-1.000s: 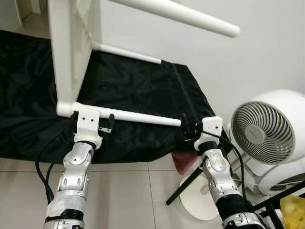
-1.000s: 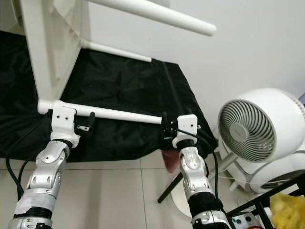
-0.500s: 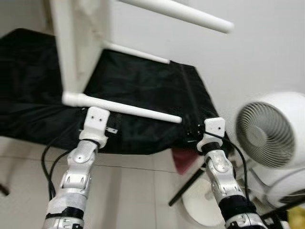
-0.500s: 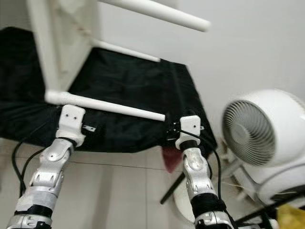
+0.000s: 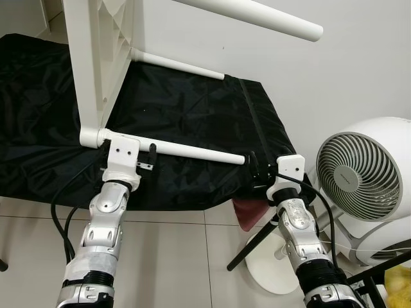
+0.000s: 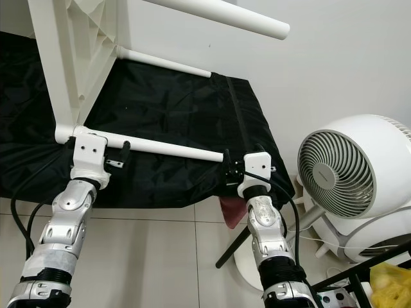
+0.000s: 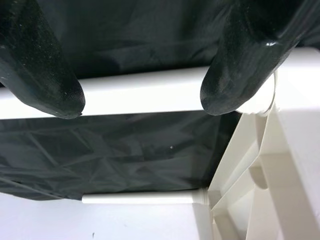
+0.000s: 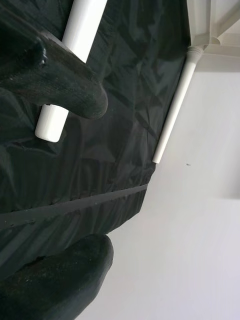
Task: Building children table
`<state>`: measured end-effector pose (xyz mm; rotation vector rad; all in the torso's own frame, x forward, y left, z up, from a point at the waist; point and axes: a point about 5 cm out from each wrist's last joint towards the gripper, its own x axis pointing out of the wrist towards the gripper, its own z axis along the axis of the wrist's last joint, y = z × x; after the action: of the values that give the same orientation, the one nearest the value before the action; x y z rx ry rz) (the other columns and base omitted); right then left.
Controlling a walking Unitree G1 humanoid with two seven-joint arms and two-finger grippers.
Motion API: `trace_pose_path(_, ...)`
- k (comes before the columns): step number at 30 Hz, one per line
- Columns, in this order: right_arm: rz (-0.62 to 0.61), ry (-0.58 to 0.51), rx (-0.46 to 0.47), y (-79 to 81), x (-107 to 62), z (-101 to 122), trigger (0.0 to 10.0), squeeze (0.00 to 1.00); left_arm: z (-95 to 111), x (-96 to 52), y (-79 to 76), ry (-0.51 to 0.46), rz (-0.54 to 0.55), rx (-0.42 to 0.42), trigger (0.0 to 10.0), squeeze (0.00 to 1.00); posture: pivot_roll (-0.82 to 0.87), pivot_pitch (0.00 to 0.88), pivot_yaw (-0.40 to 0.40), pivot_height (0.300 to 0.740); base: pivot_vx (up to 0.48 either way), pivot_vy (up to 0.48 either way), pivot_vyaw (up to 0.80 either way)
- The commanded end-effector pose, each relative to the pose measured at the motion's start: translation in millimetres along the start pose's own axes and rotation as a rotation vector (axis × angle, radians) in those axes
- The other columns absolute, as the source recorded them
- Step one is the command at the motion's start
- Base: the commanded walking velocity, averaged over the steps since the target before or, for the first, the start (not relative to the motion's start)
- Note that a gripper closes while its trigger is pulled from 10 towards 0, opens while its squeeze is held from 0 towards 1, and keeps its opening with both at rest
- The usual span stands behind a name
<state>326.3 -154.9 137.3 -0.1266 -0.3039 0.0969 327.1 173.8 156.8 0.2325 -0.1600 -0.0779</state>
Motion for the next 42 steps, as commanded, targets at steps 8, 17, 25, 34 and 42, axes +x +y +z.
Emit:
trace_pose_path(8,0.01,0.005,-0.035,-9.2,-20.8,-5.9,10.0,0.0,-5.7,-29.6,7.3,-0.036,0.006,-0.074,10.0,0.0,0.04,0.016,-0.172,0.74,0.0,0.0,0.0)
trace_pose_path(17,0.024,0.018,-0.041,-9.1,-26.6,-8.9,10.0,0.0,-9.6,-38.8,13.0,-0.045,-0.008,-0.137,10.0,0.0,0.04,0.006,-0.17,0.74,0.0,0.0,0.0)
trace_pose_path(25,0.035,0.022,-0.043,-9.3,-26.4,-8.3,10.0,0.0,-9.9,-42.6,14.0,-0.042,-0.009,-0.146,10.0,0.0,0.05,0.001,-0.181,0.74,0.217,0.0,0.0)
trace_pose_path(34,0.05,0.028,-0.049,-9.7,-25.3,-8.9,10.0,0.0,-10.4,-44.8,13.9,-0.039,0.004,-0.156,10.0,0.0,0.06,0.0,-0.194,0.74,0.325,0.0,0.0)
trace_pose_path(42,0.062,0.036,-0.05,-8.6,-26.0,-10.6,10.0,0.0,-10.2,-47.6,14.7,-0.039,0.016,-0.168,10.0,0.0,0.07,0.002,-0.198,0.74,0.24,0.0,0.0)
